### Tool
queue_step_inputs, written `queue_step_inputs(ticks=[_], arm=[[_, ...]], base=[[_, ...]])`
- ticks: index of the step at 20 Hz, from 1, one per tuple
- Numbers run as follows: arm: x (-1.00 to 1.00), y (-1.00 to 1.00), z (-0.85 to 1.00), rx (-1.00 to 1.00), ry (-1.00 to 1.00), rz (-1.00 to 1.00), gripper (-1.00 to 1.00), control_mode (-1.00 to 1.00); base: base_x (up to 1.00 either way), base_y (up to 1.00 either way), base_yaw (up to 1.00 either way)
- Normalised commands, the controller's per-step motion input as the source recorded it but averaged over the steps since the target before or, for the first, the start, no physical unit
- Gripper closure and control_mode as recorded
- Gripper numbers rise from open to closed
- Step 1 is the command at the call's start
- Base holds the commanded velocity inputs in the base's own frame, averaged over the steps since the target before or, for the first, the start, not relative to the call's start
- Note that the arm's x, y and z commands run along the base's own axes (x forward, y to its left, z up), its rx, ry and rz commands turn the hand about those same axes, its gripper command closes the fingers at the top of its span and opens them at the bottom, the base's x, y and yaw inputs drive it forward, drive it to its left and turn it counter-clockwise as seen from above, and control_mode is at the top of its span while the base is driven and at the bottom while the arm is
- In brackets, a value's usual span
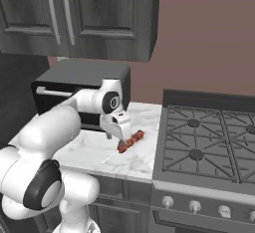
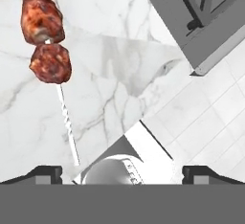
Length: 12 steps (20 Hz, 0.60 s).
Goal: Store the kebab skewer in the freezer for long-term storage. Close the freezer door after placing the cooked food.
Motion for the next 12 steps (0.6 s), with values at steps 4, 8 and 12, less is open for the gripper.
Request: queue_step_inputs(ticks=[4, 8, 12], arm=[[0.03, 0.00, -0.37, 0.00, -0.07, 0.00, -1.00, -1.00], [0.15, 0.00, -0.22, 0.00, -0.09, 0.01, -1.00, -1.00], [0.26, 0.00, -0.09, 0.00, -0.09, 0.03, -1.00, -1.00]], base=[[0.00, 0.00, 0.00], [0.00, 0.00, 0.00], [0.00, 0.00, 0.00]])
